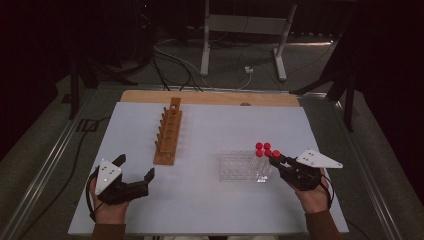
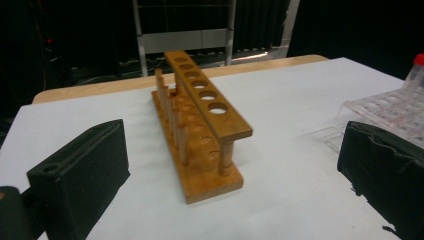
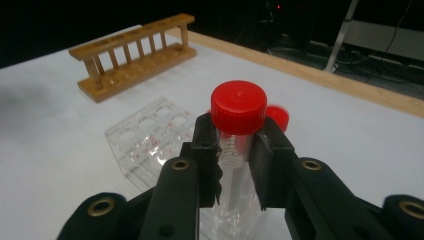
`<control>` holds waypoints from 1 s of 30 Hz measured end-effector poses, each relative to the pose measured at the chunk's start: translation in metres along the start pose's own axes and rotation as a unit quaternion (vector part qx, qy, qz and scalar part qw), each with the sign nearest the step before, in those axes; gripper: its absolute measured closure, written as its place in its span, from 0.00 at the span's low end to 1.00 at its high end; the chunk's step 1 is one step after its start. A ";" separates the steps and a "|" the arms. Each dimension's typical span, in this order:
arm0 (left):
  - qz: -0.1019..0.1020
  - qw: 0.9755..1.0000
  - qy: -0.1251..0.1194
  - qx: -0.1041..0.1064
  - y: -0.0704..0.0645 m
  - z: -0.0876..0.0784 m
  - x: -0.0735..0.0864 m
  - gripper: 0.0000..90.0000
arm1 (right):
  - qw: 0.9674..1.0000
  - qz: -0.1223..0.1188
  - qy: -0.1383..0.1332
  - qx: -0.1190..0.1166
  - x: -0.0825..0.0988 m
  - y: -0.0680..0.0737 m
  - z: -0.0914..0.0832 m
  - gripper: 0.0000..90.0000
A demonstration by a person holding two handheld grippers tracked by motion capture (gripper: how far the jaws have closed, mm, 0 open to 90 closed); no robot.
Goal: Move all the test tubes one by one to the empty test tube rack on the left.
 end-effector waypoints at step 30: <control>0.064 0.987 0.013 0.148 -0.100 0.093 -0.051 0.08 | 0.997 -0.016 -0.002 -0.079 -0.057 0.051 0.023 0.83</control>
Point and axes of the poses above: each handheld gripper's, and its own axes: z roughly forward along the jaws, x roughly out of its underside, y roughly to its left, the point moved 4 cm from there along z, roughly forward along the jaws, and after that the axes turned 8 degrees about x, right-handed, at the moved point
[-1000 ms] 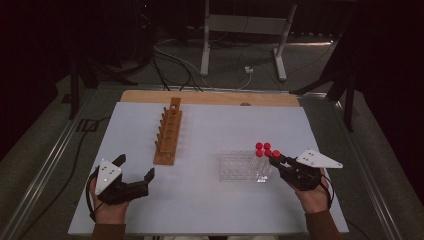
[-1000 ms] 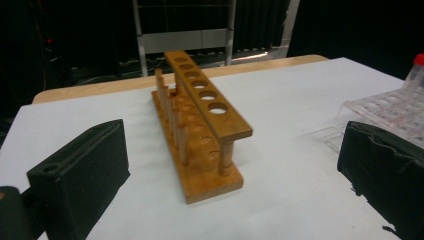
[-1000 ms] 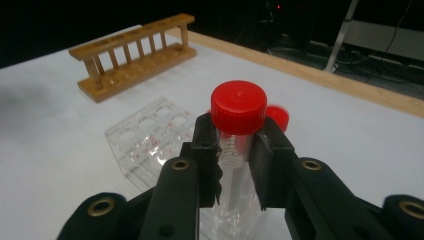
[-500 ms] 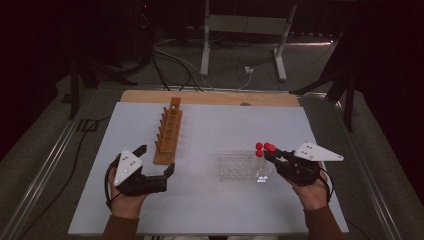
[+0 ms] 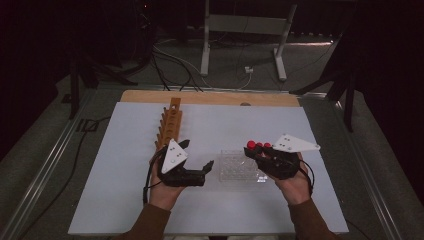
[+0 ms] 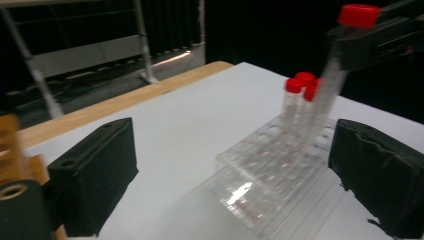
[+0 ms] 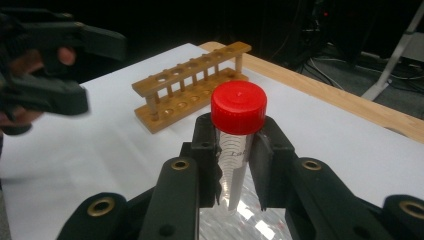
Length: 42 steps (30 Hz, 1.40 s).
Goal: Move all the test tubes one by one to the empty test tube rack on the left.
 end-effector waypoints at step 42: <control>0.025 0.998 0.016 0.048 -0.016 0.046 -0.001 0.85 | 0.999 0.013 -0.010 -0.037 -0.014 0.020 0.019 0.29</control>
Point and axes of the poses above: each handheld gripper's, and its own axes: z roughly forward along the jaws, x roughly out of its underside, y roughly to its left, the point moved 4 cm from there along z, roughly forward along the jaws, and after that the axes turned 8 degrees about x, right-handed, at the moved point
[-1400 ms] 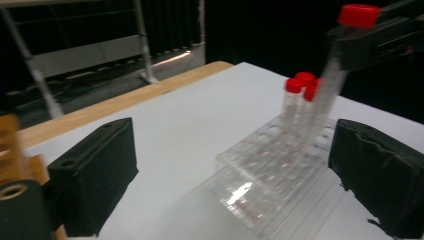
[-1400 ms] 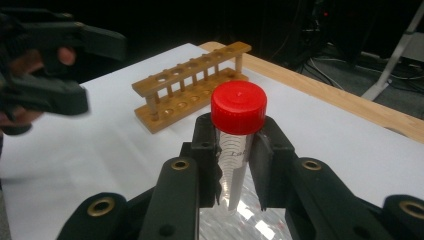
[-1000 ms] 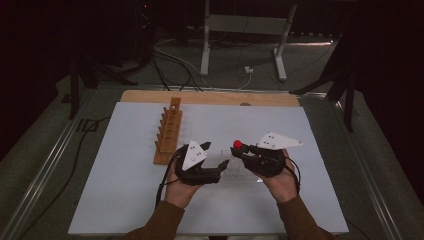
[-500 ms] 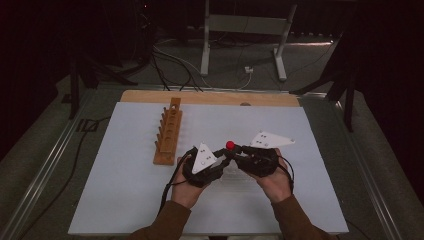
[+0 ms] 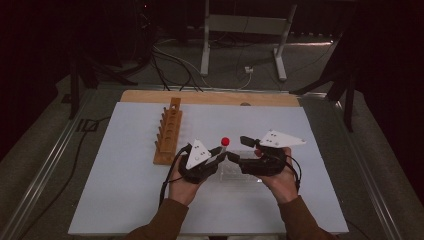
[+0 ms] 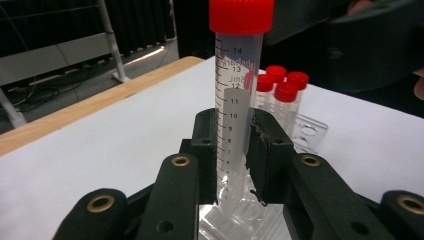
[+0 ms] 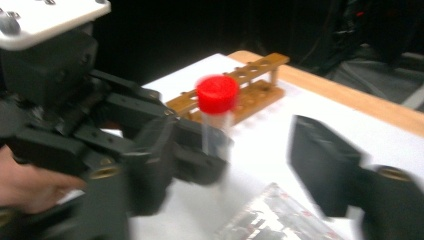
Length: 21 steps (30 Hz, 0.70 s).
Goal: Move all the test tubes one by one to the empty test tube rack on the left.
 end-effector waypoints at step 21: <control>-0.026 0.999 -0.026 -0.030 0.028 -0.025 0.000 0.84 | 0.996 0.006 -0.009 0.090 0.030 -0.040 -0.032 0.00</control>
Point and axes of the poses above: each handheld gripper's, and its own axes: z roughly forward along the jaws, x roughly out of its underside, y roughly to its left, the point moved 4 cm from there along z, roughly forward along the jaws, and after that the axes turned 8 degrees about x, right-handed, at the moved point
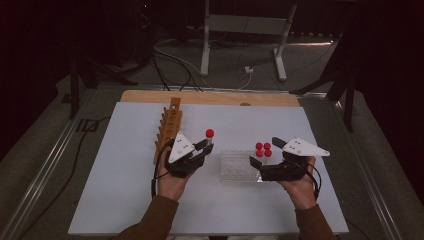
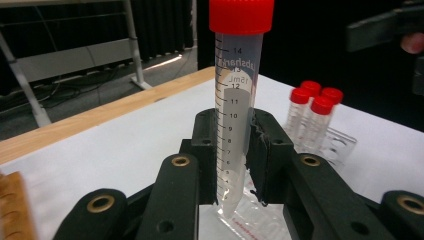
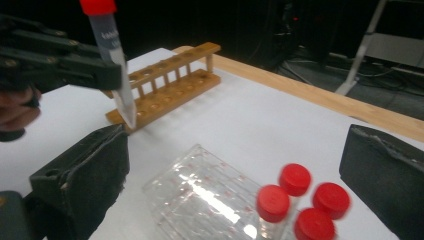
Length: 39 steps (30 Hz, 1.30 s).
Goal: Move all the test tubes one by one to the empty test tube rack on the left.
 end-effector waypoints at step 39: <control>-0.035 0.989 -0.017 -0.141 0.134 -0.016 -0.012 0.84 | 0.999 0.032 -0.016 0.010 0.009 -0.019 -0.009 0.00</control>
Point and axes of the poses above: each handheld gripper's, and its own axes: z roughly forward along the jaws, x roughly out of its underside, y roughly to its left, the point moved 4 cm from there along z, roughly forward along the jaws, and after that the axes turned 8 degrees about x, right-handed, at the moved point
